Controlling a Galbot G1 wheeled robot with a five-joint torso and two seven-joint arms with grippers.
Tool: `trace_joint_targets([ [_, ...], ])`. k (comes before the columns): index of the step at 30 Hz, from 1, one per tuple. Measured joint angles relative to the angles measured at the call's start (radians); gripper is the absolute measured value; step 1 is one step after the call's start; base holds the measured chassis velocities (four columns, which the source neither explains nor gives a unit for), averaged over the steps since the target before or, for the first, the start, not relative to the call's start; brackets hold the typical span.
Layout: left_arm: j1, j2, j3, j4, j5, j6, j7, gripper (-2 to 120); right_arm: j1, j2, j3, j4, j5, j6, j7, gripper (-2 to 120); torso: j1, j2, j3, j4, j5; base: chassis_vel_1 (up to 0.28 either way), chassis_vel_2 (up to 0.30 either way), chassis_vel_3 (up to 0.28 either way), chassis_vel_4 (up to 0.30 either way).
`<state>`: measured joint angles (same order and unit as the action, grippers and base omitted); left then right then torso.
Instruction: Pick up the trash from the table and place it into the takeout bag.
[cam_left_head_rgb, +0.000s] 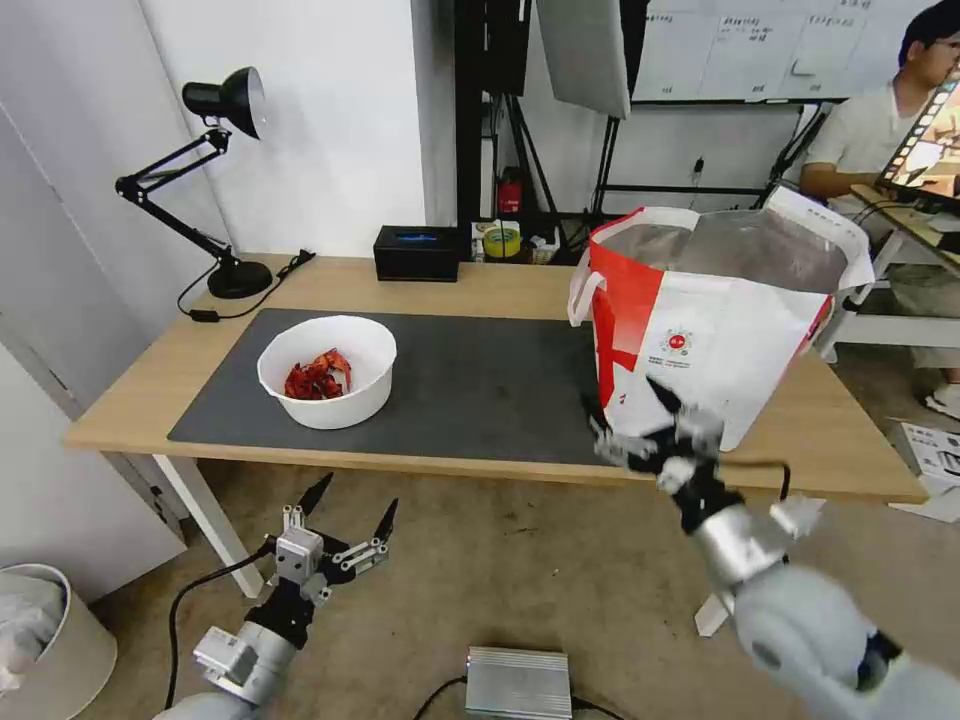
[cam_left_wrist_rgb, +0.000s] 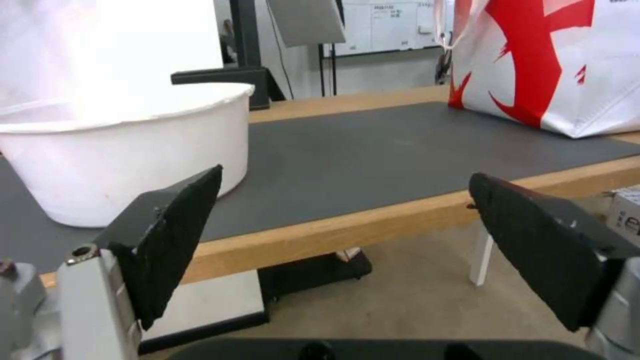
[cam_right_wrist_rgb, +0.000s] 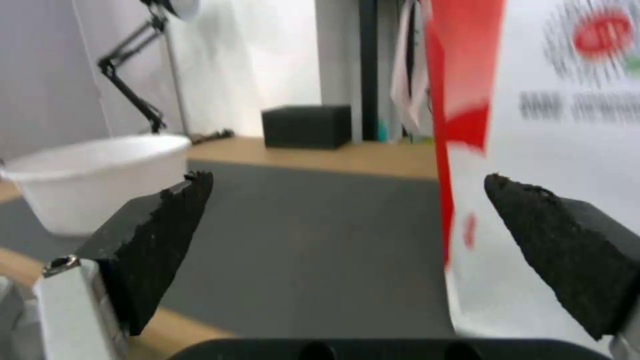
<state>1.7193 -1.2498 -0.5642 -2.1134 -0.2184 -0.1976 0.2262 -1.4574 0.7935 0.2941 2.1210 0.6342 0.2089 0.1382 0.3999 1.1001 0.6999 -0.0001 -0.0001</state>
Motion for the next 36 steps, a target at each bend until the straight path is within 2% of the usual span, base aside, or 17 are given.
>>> trace_joint_targets([
  [8,0.007,-0.012,0.002,-0.007,0.01,-0.003,0.001,100,-0.042,0.024,0.009,-0.054,-0.044,0.041,-0.004,100,0.0,0.0,0.0,0.0001,0.0001,0.0,0.0,0.0,0.0],
  [29,0.017,-0.02,-0.009,-0.02,0.014,-0.004,0.001,100,-0.037,0.022,0.005,-0.056,-0.045,0.04,0.025,100,0.0,0.0,0.0,0.0002,-0.0001,0.0,0.0,0.0,0.0],
  [33,-0.016,0.023,-0.038,-0.036,-0.028,0.024,-0.049,100,-0.037,0.021,0.005,-0.056,-0.044,0.039,0.025,100,0.0,0.0,0.0,0.0001,-0.0002,0.0,0.0,0.0,0.0],
  [35,-0.044,0.068,-0.073,-0.057,-0.077,0.068,-0.11,100,-0.036,0.021,0.005,-0.056,-0.044,0.039,0.025,100,0.0,0.0,0.0,0.0001,-0.0002,0.0,0.0,0.0,0.0],
  [36,-0.044,0.068,-0.073,-0.057,-0.077,0.068,-0.11,100,-0.036,0.021,0.005,-0.056,-0.044,0.039,0.025,100,0.0,0.0,0.0,0.0001,-0.0002,0.0,0.0,0.0,0.0],
])
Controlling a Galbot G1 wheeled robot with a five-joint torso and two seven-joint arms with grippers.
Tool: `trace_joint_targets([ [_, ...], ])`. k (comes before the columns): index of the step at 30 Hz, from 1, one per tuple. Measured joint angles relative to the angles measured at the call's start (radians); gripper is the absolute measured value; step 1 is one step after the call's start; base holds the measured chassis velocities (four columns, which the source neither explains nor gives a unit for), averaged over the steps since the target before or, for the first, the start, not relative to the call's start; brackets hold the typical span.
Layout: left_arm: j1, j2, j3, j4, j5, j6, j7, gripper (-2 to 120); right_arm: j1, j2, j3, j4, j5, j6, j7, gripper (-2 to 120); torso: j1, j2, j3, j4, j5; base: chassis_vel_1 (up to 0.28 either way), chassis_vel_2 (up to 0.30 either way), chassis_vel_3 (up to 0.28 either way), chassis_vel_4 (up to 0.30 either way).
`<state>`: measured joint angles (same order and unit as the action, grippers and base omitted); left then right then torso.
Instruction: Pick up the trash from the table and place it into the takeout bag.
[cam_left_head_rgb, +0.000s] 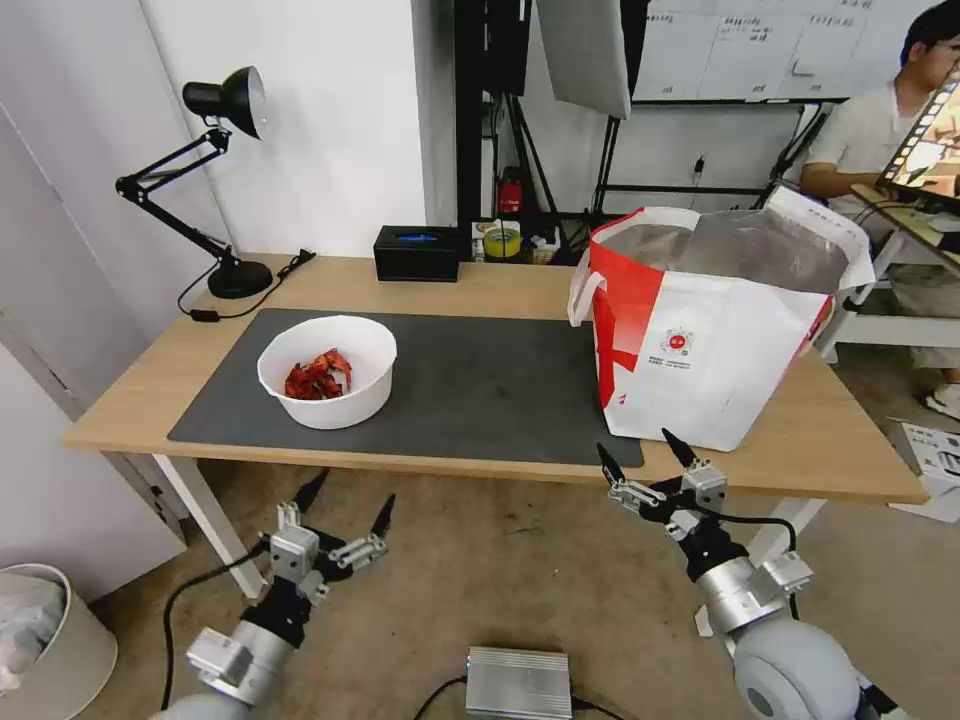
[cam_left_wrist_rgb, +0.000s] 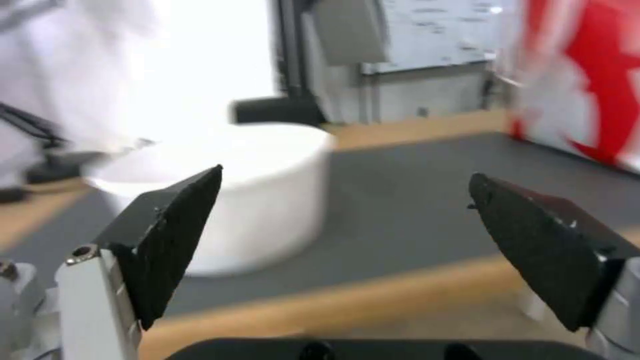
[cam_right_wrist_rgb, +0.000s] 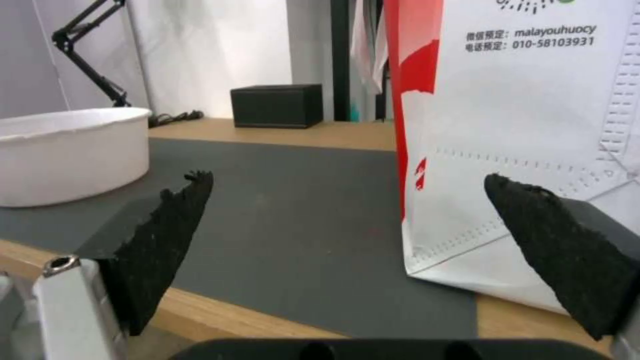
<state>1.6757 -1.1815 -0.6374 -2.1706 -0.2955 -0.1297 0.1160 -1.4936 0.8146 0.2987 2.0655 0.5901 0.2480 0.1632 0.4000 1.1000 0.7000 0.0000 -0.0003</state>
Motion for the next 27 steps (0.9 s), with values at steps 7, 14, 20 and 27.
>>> trace_joint_targets([
  [7,-0.096,0.249,-0.089,0.001,-0.285,0.134,-0.204,100,0.001,0.0,-0.001,0.001,0.001,-0.001,0.001,100,0.0,0.0,0.0,0.0001,0.0,0.0,0.0,0.0,0.0],
  [14,-0.282,0.516,-0.063,0.129,-0.708,0.276,-0.312,100,0.001,-0.001,-0.001,0.001,0.001,-0.002,0.001,100,0.0,0.0,0.0,0.0,0.0,0.0,0.0,0.0,0.0],
  [20,-0.465,0.597,0.043,0.221,-0.902,0.363,-0.335,100,0.001,-0.001,-0.001,0.001,0.001,-0.002,0.001,100,0.0,0.0,0.0,-0.0001,0.0002,0.0,0.0,0.0,0.0],
  [27,-0.677,0.635,0.226,0.362,-0.97,0.47,-0.368,100,0.002,-0.001,-0.001,0.002,0.002,-0.002,0.001,100,0.0,0.0,0.0,0.0001,0.0001,0.0,0.0,0.0,0.0],
])
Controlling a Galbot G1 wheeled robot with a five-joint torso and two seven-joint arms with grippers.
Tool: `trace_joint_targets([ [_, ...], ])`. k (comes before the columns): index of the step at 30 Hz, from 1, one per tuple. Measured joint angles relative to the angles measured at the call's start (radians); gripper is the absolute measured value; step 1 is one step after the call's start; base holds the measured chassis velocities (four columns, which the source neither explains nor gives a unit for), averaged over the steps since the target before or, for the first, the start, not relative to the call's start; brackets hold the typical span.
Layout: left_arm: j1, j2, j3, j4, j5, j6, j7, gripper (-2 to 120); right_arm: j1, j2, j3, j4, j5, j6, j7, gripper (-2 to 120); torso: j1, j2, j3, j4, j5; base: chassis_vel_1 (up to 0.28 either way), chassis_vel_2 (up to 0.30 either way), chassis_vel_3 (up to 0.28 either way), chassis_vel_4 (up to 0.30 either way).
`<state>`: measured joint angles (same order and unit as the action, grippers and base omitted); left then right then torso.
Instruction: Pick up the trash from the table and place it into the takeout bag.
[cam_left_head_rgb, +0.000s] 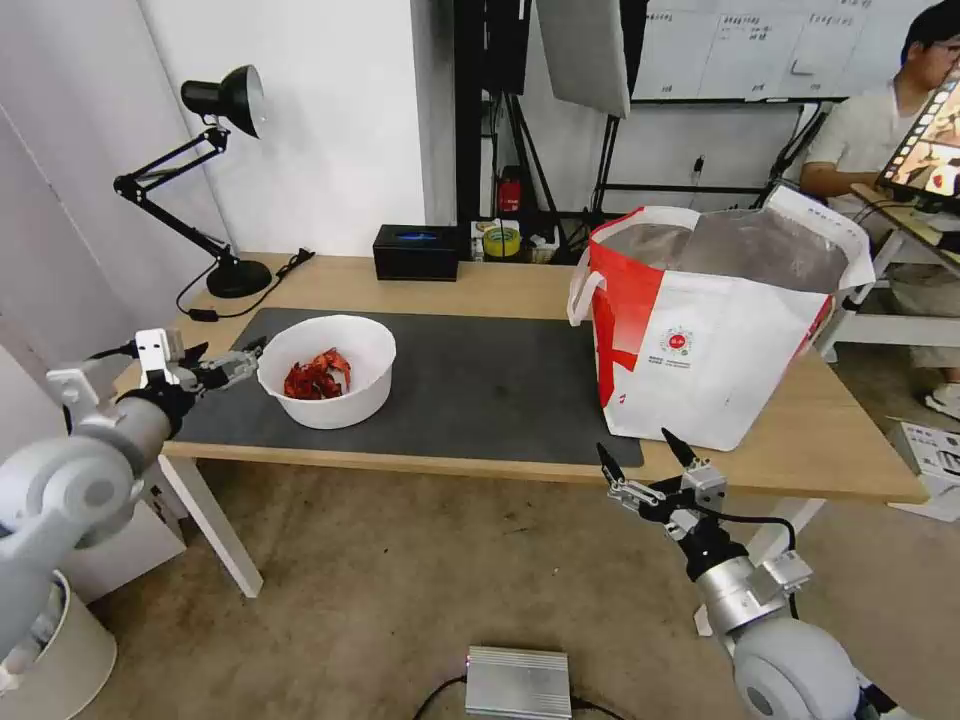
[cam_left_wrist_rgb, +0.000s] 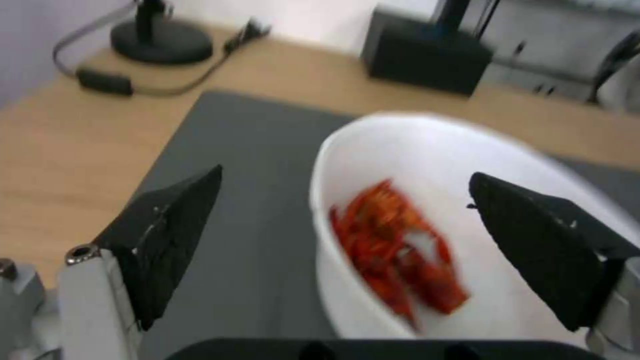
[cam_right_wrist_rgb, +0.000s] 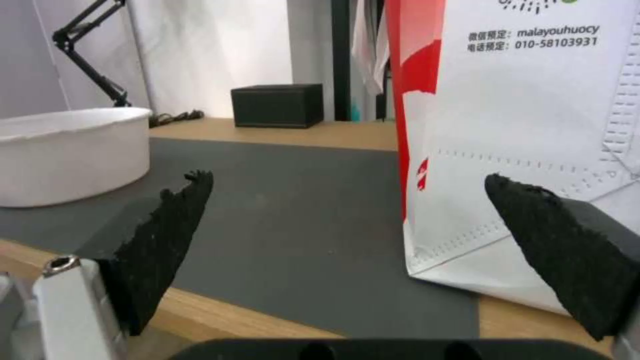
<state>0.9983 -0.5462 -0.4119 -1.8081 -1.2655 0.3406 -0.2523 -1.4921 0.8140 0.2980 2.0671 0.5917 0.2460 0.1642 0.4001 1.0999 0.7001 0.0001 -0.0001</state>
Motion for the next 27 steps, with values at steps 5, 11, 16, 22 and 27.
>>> trace_joint_targets([
  [5,-0.126,0.003,0.111,0.079,-0.041,0.07,-0.038,100,0.0,0.0,0.0,0.0,0.0,0.0,0.0,100,0.0,0.0,0.0,-0.0002,-0.0001,0.0,0.0,0.0,0.0],
  [11,-0.273,-0.007,0.236,0.159,-0.067,0.142,-0.043,100,0.0,0.0,0.0,0.0,0.0,0.0,0.0,100,0.0,0.0,0.0,-0.0002,0.0002,0.0,0.0,0.0,0.0],
  [16,-0.319,-0.014,0.28,0.191,-0.068,0.207,-0.047,100,0.0,0.0,0.0,0.0,0.0,0.0,0.0,100,0.0,0.0,0.0,-0.0002,0.0002,0.0,0.0,0.0,0.0],
  [22,-0.366,-0.035,0.313,0.231,-0.083,0.263,-0.063,100,0.0,0.0,0.0,0.0,0.0,0.0,0.0,100,0.0,0.0,0.0,0.0,0.0005,0.0,0.0,0.0,0.0],
  [27,-0.388,-0.042,0.336,0.235,-0.108,0.283,-0.1,90,0.0,0.0,0.0,0.0,0.0,0.0,0.0,100,0.0,0.0,0.0,0.0001,0.0005,0.0,0.0,0.0,0.0],
])
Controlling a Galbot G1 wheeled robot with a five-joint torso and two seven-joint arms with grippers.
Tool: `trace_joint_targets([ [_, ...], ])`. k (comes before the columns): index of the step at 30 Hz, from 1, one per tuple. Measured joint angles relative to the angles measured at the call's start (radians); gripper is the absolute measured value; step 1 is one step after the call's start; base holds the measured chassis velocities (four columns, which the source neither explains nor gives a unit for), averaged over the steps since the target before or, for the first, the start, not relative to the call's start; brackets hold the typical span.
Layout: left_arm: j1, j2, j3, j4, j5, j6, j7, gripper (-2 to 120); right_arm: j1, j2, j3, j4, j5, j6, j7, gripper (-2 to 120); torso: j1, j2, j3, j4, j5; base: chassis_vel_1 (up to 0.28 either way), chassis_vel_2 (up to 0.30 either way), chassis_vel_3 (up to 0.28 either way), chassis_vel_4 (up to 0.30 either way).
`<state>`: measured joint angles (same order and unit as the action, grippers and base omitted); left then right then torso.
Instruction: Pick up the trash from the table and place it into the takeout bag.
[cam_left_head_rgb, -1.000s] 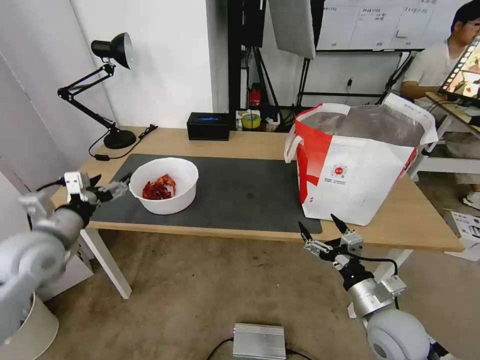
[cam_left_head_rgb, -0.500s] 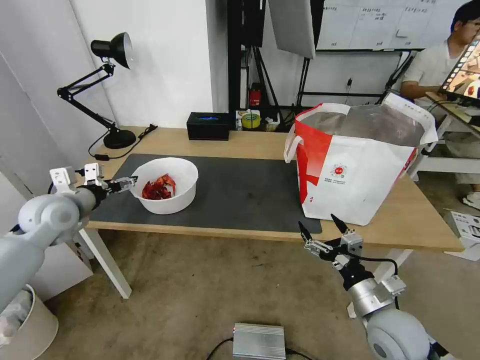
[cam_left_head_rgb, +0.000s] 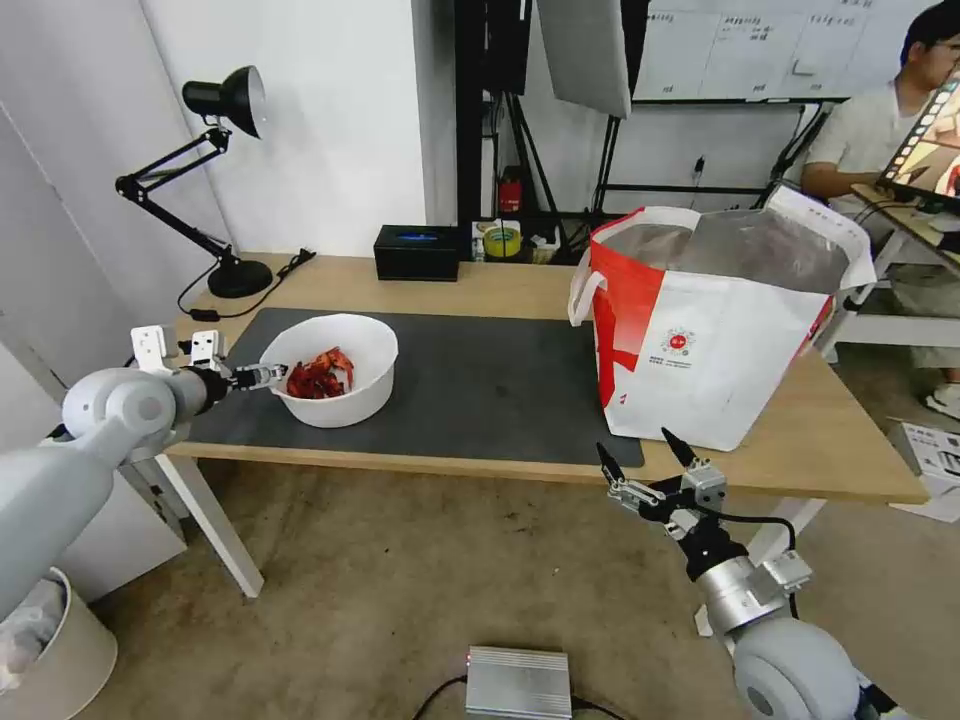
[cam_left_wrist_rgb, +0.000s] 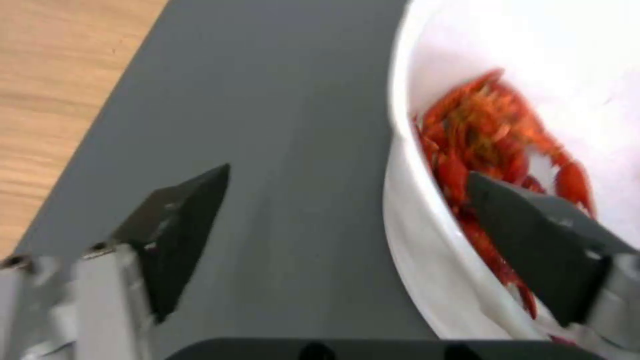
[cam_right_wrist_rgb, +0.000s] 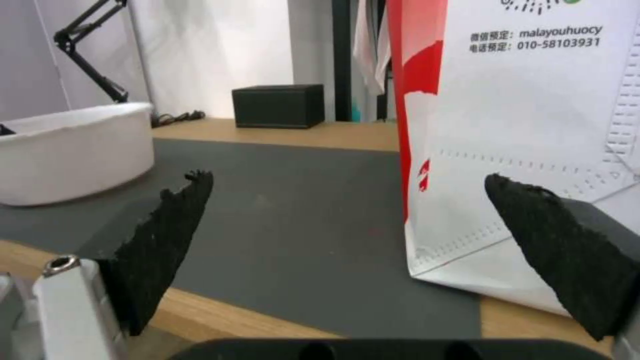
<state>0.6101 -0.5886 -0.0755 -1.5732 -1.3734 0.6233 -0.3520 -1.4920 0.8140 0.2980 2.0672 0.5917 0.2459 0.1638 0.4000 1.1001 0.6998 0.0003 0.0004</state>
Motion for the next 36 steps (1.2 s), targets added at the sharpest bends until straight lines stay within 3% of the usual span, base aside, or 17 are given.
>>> trace_joint_targets([
  [1,0.0,0.0,0.0,0.0,0.0,0.0,0.0,90,0.0,0.0,0.0,0.0,0.0,0.0,0.0,100,0.0,0.0,0.0,0.0,0.0,0.0,0.0,0.0,0.0],
  [5,-0.025,0.0,0.031,0.009,-0.023,0.027,-0.016,68,0.0,0.0,0.0,0.0,0.0,0.0,0.0,100,0.0,0.0,0.0,-0.0004,-0.0003,0.0,0.0,0.0,0.0],
  [6,-0.025,0.0,0.031,0.009,-0.023,0.027,-0.016,68,0.0,0.0,0.0,0.0,0.0,0.0,0.0,100,0.0,0.0,0.0,-0.0004,-0.0003,0.0,0.0,0.0,0.0],
  [8,-0.033,0.003,0.043,0.011,-0.025,0.031,-0.016,57,0.0,0.0,0.0,0.0,0.0,0.0,0.0,100,0.0,0.0,0.0,-0.0004,-0.0022,0.0,0.0,0.0,0.0],
  [11,-0.042,0.01,0.049,0.006,-0.026,0.031,-0.016,49,0.0,0.0,0.0,0.0,0.0,0.0,0.0,100,0.0,0.0,0.0,-0.0003,0.0002,0.0,0.0,0.0,0.0],
  [24,-0.042,0.012,0.052,-0.023,-0.031,0.014,-0.034,0,0.0,0.0,0.0,0.0,0.0,0.0,0.0,100,0.0,0.0,0.0,-0.0003,-0.0004,0.0,0.0,0.0,0.0],
  [36,-0.017,0.024,0.017,-0.06,-0.049,0.001,-0.034,0,0.0,0.0,0.0,0.0,0.0,0.0,0.0,100,0.0,0.0,0.0,-0.0001,-0.0005,0.0,0.0,0.0,0.0],
])
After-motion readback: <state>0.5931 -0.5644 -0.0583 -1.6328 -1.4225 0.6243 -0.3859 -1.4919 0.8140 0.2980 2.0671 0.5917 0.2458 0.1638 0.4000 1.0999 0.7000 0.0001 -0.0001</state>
